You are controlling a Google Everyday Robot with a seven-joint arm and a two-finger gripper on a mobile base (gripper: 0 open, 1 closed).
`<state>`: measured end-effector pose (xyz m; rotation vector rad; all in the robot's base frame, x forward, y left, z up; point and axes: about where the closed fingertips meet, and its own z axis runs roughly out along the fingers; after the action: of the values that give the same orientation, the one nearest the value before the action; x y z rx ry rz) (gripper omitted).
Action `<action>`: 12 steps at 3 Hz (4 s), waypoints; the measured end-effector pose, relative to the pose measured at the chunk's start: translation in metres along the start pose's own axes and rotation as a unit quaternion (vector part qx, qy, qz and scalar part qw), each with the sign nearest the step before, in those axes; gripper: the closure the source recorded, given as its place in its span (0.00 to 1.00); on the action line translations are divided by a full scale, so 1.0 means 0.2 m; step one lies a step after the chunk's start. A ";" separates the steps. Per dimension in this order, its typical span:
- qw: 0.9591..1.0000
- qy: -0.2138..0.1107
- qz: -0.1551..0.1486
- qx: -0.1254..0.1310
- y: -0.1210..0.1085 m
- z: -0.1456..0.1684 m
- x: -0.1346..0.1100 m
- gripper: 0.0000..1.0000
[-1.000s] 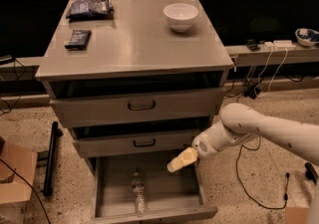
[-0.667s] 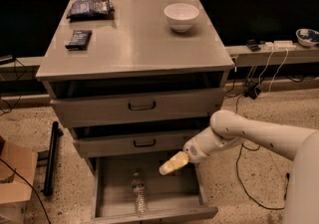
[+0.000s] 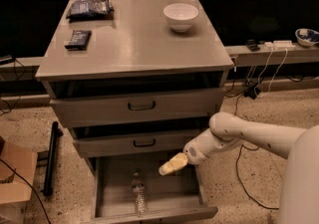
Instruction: Pick water bottle from bottom drawer and place on counter
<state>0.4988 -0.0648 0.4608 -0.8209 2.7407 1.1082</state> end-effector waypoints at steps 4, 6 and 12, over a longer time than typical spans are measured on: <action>0.987 -0.017 0.160 0.017 -0.34 0.76 0.05 0.00; 0.983 -0.009 0.183 0.011 -0.48 1.05 -0.03 0.00; 0.948 0.074 0.291 0.106 -0.68 1.73 -0.02 0.33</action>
Offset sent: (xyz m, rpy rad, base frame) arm 0.0049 0.0408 -0.1269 -0.0099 0.1340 -0.2659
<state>0.5264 0.0856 0.1210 -0.0563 3.2598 0.8039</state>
